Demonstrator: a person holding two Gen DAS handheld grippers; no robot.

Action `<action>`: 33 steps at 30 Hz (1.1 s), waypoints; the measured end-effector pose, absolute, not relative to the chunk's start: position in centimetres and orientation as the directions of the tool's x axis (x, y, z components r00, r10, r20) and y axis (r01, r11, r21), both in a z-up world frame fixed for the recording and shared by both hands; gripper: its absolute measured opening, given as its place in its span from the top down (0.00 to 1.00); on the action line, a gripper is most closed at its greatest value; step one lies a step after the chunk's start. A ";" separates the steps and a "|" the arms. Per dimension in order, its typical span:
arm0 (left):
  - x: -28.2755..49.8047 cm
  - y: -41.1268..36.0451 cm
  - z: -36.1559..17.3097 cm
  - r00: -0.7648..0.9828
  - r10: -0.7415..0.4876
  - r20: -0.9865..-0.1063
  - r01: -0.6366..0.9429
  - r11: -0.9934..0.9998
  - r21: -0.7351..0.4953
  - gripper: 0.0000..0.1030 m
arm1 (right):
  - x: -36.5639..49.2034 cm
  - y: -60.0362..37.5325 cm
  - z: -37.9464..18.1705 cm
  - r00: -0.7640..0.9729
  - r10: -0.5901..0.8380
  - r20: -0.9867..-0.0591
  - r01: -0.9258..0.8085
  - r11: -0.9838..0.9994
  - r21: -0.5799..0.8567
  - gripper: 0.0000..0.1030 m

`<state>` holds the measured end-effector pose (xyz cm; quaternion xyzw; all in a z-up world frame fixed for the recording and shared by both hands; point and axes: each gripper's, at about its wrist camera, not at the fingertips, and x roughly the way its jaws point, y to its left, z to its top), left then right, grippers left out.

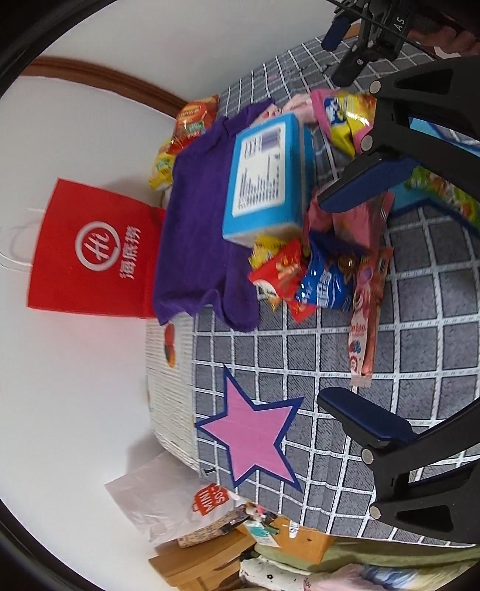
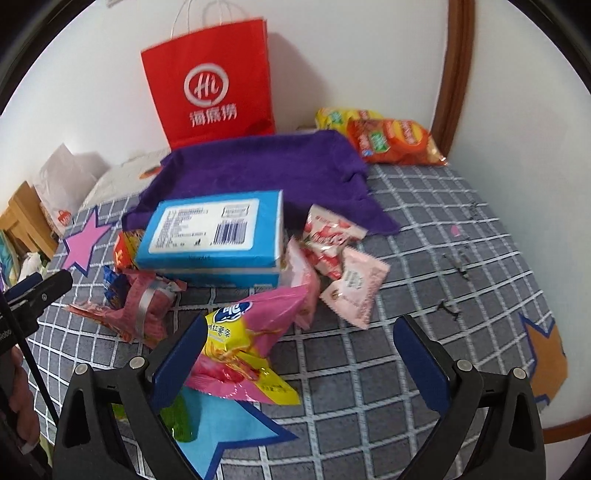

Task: Organize snacks
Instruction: 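Grasp the blue chip bag with the left tool while the right tool reaches the pink-yellow bag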

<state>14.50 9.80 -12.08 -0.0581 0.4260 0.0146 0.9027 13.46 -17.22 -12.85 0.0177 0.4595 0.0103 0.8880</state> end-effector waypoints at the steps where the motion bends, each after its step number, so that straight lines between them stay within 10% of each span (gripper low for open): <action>1: 14.7 10.0 -12.3 0.635 -0.023 -0.772 -0.076 0.993 -0.092 0.08 | 13.9 -16.9 -13.3 0.567 0.039 -0.823 -0.004 0.999 0.044 0.03; 25: 18.3 11.1 -17.3 0.581 -0.089 -0.809 0.001 0.994 -0.109 0.13 | 18.8 -13.2 -19.2 0.449 0.035 -0.893 -0.030 0.999 0.024 0.10; 33: 18.8 11.1 -18.1 0.571 -0.115 -0.813 0.019 0.992 -0.127 0.28 | 19.7 -13.2 -19.2 0.462 -0.021 -0.887 -0.004 1.000 -0.026 0.23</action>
